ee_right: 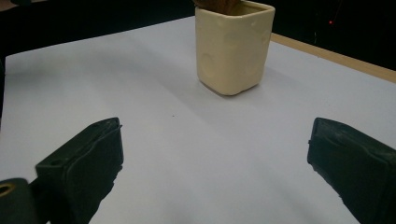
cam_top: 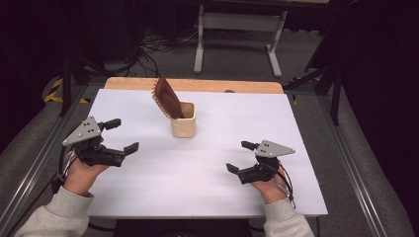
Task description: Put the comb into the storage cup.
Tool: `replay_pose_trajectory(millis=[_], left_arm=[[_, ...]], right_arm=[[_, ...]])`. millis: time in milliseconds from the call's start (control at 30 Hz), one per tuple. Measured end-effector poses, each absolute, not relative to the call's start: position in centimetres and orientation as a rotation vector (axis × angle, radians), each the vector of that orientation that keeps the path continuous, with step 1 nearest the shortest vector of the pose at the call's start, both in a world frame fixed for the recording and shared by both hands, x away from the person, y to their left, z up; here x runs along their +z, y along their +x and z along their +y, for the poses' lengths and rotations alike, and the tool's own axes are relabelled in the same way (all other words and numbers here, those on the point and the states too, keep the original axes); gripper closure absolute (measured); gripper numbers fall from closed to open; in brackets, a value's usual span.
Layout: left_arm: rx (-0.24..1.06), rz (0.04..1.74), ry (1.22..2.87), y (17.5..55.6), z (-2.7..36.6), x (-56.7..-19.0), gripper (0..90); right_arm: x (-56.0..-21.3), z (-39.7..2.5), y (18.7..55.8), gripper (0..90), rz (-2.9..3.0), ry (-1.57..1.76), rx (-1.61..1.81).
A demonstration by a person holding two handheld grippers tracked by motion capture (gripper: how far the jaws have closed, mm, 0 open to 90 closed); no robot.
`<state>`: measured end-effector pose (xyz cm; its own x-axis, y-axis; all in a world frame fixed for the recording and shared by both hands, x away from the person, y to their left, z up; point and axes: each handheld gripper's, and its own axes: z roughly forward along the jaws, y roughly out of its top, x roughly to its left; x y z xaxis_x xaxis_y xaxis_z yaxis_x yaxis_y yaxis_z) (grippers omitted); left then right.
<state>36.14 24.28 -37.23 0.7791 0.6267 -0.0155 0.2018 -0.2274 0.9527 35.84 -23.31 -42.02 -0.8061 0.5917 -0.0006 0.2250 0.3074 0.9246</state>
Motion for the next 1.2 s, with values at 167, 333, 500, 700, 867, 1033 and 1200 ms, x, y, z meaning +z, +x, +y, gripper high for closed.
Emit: replay_pose_trajectory(millis=[167,333,500,700,867,1033,1200], left_arm=[[0.411,0.668,1.798,35.8,24.7,-39.1,1.6],[0.394,0.693,1.787,35.6,25.0,-40.9,1.6],[0.37,0.722,1.769,35.4,25.3,-42.7,1.6],[0.376,0.733,1.758,35.0,25.3,-44.2,1.5],[0.367,0.762,1.731,34.6,25.4,-45.7,1.1],[0.387,0.776,1.768,34.3,25.1,-46.9,0.7],[0.399,0.802,1.777,34.6,24.9,-47.2,0.6]], right_arm=[[-42.2,-23.3,35.8,3.4,2.244,0.735,1.508],[-42.6,-23.4,35.7,1.6,2.236,0.759,1.524],[-43.0,-23.5,35.6,1.1,2.236,0.756,1.535],[-43.3,-23.7,35.4,1.1,2.233,0.752,1.536],[-43.5,-23.9,35.4,1.1,2.228,0.764,1.528],[-44.0,-24.2,35.2,1.1,2.217,0.779,1.529],[-44.8,-24.5,35.1,1.1,2.217,0.803,1.525]])
